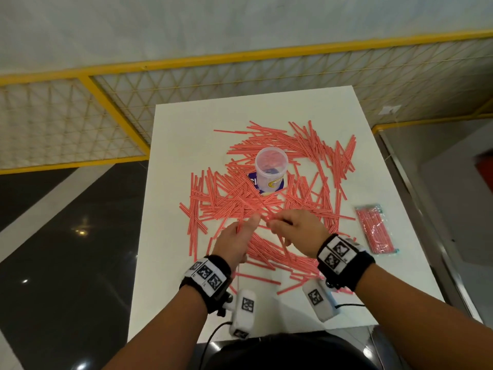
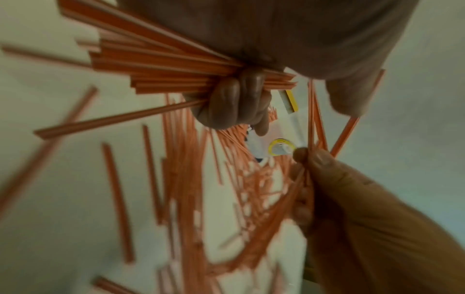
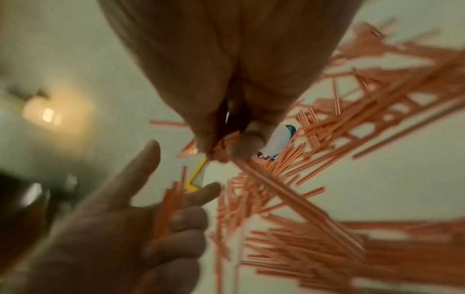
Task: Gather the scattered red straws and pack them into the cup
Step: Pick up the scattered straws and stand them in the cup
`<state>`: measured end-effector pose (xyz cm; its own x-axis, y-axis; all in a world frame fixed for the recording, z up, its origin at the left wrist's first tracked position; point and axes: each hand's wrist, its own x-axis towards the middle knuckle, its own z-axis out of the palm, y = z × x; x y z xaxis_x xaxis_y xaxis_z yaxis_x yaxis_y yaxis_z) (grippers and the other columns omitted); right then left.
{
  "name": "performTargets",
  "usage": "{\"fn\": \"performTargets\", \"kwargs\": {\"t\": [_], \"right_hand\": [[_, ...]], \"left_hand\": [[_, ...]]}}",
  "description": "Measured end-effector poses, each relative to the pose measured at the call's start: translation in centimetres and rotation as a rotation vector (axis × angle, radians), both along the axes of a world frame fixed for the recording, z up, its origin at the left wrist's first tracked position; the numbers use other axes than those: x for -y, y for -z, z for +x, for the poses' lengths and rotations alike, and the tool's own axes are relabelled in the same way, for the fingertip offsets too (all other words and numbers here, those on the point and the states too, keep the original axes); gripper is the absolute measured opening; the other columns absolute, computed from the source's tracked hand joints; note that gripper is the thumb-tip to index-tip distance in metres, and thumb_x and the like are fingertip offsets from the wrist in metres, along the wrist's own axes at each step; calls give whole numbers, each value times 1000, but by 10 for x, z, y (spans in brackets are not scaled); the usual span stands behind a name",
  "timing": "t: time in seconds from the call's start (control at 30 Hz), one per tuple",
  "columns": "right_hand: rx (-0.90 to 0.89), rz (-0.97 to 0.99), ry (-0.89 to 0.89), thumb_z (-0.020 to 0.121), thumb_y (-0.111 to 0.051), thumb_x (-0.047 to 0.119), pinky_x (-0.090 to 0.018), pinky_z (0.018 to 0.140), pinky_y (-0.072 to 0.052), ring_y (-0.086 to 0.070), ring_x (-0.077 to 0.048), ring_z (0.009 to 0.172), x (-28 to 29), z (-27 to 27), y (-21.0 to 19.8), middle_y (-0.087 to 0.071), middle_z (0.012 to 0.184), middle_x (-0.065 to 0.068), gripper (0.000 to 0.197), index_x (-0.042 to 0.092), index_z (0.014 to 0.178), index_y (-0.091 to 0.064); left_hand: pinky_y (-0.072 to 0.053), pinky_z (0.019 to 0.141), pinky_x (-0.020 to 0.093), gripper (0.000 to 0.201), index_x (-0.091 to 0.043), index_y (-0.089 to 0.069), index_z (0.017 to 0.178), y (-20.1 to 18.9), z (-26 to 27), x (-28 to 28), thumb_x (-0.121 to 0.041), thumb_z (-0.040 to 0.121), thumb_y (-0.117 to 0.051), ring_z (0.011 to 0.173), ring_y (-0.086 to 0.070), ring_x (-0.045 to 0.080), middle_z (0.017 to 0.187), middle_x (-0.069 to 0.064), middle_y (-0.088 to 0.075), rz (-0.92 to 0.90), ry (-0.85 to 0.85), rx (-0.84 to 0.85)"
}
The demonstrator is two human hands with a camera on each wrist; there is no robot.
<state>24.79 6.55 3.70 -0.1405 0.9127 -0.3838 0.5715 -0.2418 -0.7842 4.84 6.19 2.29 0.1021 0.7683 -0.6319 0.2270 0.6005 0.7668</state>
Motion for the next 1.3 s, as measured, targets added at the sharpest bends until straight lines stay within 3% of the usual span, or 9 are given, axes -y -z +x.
{"fn": "performTargets", "kwargs": {"t": [0.1,0.23,0.43,0.73,0.93,1.0,1.1,1.17,1.3], "right_hand": [[-164,-106,-68,100,-63,31,-39,66,-57,-65,-18,59,2,-4,-14,-70,70,-6,24,21,81,-72],[-361,-243,24,101,-62,22,-34,64,-57,-60,-23,63,5,-11,-15,-65,79,-22,21,12,91,-77],[-768,-541,294,101,-57,2,-28,61,-53,-59,-21,73,7,-12,-15,-61,91,-17,26,-22,110,-61],[-881,-609,617,91,-66,-9,-27,63,-60,-67,-22,69,14,-26,-19,-68,83,-19,2,-10,93,-66],[-776,-443,694,87,-68,-15,-33,58,-60,-68,-26,59,15,-33,-23,-71,73,-14,25,4,88,-52],[-688,-395,659,85,-74,-10,-37,65,-62,-71,-26,66,15,-36,-23,-72,79,-14,27,4,94,-52],[-742,-438,595,86,-79,2,-41,75,-62,-72,-29,78,12,-35,-29,-74,89,-20,39,-1,115,-53],[-717,-443,491,86,-81,16,-40,78,-63,-73,-29,83,10,-29,-35,-75,96,-17,44,2,119,-55],[-327,-464,100,72,-80,67,-35,86,-62,-73,-19,99,18,-12,-39,-71,112,-4,73,18,122,-59]], "left_hand": [[-34,48,25,71,-16,-71,108,-8,19,-8,-81,82,-59,50,-34,12,68,1,-40,-26,-30,138],[-42,49,26,49,-15,-71,94,-10,36,-13,-61,97,-56,53,-49,14,66,1,-55,33,-31,-14],[-54,64,29,63,-14,-73,101,8,33,-13,-71,95,-48,63,-64,16,76,2,-69,123,76,-124],[-49,76,36,66,-6,-65,97,-5,49,-15,-65,102,-37,88,-65,28,94,9,-70,108,-176,-182],[-63,74,46,60,-5,-74,100,-3,55,-17,-57,102,-44,69,-73,31,78,7,-77,-124,-286,25],[-62,83,57,59,-5,-71,104,-5,53,-19,-59,97,-47,83,-76,37,90,12,-79,-166,-335,52],[-59,87,56,49,-15,-67,78,1,42,-27,-59,83,-45,78,-72,34,81,11,-76,-133,-353,-35],[-57,70,44,35,-18,-61,73,-8,35,-34,-46,91,-48,62,-61,26,65,5,-64,-103,-448,-4],[-46,48,29,20,-16,-53,94,-36,23,-49,-29,107,-46,54,-47,16,71,2,-49,42,-570,123]]}}
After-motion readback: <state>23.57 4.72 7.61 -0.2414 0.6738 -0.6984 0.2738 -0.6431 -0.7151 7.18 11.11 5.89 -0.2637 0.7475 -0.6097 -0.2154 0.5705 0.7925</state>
